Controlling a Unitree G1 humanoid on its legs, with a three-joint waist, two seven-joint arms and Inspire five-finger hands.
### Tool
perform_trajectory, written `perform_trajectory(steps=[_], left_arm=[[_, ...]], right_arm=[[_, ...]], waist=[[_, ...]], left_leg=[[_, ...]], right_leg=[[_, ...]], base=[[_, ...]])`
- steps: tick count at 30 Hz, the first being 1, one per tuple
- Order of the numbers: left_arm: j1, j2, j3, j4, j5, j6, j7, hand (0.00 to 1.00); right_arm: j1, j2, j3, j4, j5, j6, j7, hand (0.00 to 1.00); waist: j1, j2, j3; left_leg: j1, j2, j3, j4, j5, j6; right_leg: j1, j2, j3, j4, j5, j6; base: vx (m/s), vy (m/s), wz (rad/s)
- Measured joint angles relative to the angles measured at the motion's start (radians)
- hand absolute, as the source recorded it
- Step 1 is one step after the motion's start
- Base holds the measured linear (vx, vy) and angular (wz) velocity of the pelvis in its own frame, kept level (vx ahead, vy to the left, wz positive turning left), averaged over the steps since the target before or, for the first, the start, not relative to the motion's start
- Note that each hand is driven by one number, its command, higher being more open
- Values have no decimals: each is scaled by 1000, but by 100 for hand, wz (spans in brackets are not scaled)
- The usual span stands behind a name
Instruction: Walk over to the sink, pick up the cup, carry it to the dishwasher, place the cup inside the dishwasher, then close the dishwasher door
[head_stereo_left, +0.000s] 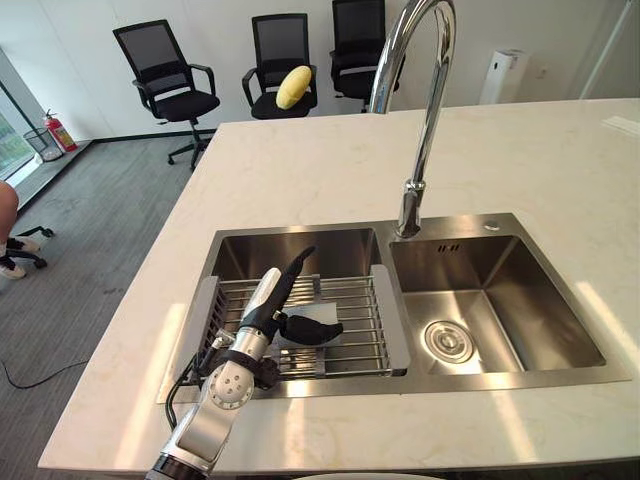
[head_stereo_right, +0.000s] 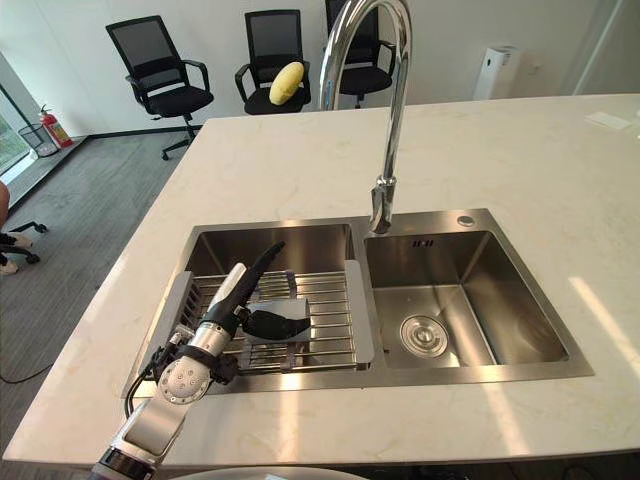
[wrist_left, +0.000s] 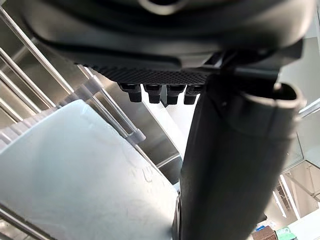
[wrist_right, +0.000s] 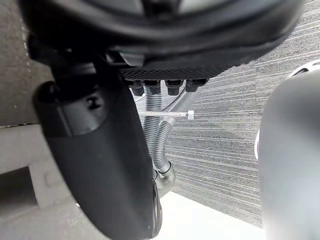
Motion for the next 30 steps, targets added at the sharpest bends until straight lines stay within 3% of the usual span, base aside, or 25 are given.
perform_trajectory(steps=[12, 23, 30], left_arm=[[-1, 0, 71, -140, 4, -32, -46, 100], [3, 19, 73, -140, 60, -35, -158, 100], [34, 20, 70, -140, 140, -52, -166, 100]], right_arm=[[7, -5, 0, -5, -19, 0, 1, 100], [10, -7, 0, -10, -19, 0, 1, 100], [10, -8, 0, -10, -19, 0, 2, 100]], waist=[[25, -4, 12], [31, -6, 14], [34, -6, 15]], left_leg=[[-11, -16, -26, 13, -2, 7], [-19, -26, -30, 19, -8, 16], [-20, -29, -38, 18, -9, 16]], right_leg=[[1, -25, -27, 23, -18, 5], [-10, -41, -32, 58, -33, 11], [-15, -46, -38, 72, -44, 10]], base=[[-6, 9, 7], [2, 1, 1], [3, -1, 3]])
